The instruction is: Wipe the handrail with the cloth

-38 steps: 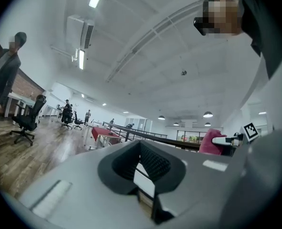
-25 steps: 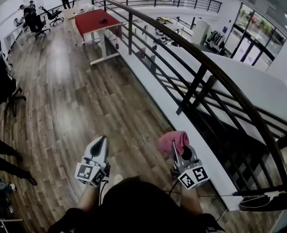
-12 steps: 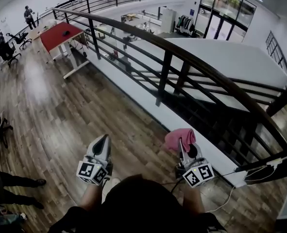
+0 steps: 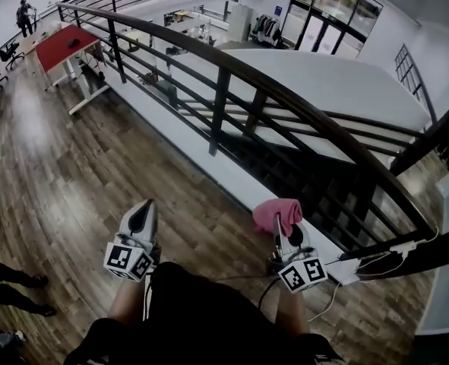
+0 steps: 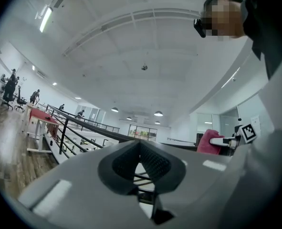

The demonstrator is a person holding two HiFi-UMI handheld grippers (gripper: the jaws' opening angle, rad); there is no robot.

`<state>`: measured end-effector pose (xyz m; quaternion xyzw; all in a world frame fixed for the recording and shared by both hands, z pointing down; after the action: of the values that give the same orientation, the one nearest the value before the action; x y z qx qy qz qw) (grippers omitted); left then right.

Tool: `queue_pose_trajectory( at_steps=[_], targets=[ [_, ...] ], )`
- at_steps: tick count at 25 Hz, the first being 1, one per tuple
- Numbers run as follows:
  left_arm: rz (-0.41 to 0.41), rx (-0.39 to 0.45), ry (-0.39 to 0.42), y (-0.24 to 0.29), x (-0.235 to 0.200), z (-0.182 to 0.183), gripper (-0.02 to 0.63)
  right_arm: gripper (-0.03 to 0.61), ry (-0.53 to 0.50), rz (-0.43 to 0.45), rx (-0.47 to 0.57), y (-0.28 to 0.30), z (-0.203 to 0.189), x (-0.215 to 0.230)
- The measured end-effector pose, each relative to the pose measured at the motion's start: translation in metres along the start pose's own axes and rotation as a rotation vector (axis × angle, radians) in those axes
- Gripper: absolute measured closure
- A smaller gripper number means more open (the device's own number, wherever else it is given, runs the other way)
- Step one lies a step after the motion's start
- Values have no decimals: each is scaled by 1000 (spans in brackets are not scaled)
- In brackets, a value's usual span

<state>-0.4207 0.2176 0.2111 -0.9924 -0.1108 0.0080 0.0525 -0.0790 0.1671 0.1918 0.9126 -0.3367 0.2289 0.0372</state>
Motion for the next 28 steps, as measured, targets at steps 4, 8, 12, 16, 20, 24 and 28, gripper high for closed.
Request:
queue_pose_trajectory(
  at_steps=[4, 8, 12, 16, 20, 24, 28],
  targets=[
    [-23, -10, -7, 4, 23, -3, 615, 531, 51, -22, 34, -8, 7, 20],
    [-9, -20, -16, 14, 24, -11, 615, 531, 28, -13, 17, -9, 6, 28],
    [-27, 14, -12, 42, 15, -8, 615, 531, 32, -31, 27, 6, 11, 43],
    [-47, 11, -13, 77, -32, -4, 615, 531, 7, -45, 46, 53, 17, 29],
    [-83, 8, -21, 108, -55, -4, 615, 531, 22, -67, 90, 79, 25, 25],
    [-146, 26, -14, 135, -70, -3, 615, 531, 13, -84, 100, 108, 28, 22],
    [-172, 0, -36, 152, -99, -19, 615, 531, -1, -124, 88, 132, 21, 17]
  ],
)
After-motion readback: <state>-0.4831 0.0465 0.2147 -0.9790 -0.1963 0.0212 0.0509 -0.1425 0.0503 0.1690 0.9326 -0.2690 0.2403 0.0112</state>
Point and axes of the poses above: the fingertips, and each gripper's own axes: y forward along the fingers, x to its right, z out of its top, the point moved 3 cm from there along -y, backward along the fingers, and after that the axes turned 12 degrees about y, right-handed, at the moved point
